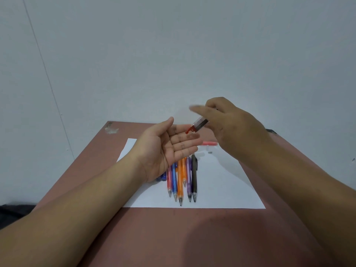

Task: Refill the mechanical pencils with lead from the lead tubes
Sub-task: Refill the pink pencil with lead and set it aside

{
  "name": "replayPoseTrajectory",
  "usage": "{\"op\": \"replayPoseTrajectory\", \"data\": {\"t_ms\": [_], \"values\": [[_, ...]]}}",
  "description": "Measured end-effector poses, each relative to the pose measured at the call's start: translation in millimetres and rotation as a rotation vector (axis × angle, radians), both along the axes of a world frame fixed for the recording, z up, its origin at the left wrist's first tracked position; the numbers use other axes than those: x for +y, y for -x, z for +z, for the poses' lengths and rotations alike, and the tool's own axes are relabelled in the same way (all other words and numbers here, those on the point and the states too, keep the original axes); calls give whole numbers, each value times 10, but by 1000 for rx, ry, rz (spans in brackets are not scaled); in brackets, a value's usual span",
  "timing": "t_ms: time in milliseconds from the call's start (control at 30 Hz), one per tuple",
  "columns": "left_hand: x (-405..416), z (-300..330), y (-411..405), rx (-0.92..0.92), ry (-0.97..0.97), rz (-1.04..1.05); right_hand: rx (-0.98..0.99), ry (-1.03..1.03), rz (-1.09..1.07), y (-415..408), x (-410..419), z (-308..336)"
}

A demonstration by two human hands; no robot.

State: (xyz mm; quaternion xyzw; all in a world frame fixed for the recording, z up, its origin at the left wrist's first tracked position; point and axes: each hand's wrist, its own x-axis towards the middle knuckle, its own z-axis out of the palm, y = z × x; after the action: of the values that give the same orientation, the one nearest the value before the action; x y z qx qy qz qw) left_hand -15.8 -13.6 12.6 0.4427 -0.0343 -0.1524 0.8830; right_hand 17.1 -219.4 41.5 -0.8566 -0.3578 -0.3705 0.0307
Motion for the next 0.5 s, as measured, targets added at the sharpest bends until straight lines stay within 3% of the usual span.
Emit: {"op": "replayPoseTrajectory", "data": {"t_ms": [367, 500], "values": [[-5, 9, 4, 1, -5, -1, -77, -67, -74, 84, 10, -26], [0, 1, 0, -4, 0, -9, -102, 13, -40, 69, -29, -69]]}}
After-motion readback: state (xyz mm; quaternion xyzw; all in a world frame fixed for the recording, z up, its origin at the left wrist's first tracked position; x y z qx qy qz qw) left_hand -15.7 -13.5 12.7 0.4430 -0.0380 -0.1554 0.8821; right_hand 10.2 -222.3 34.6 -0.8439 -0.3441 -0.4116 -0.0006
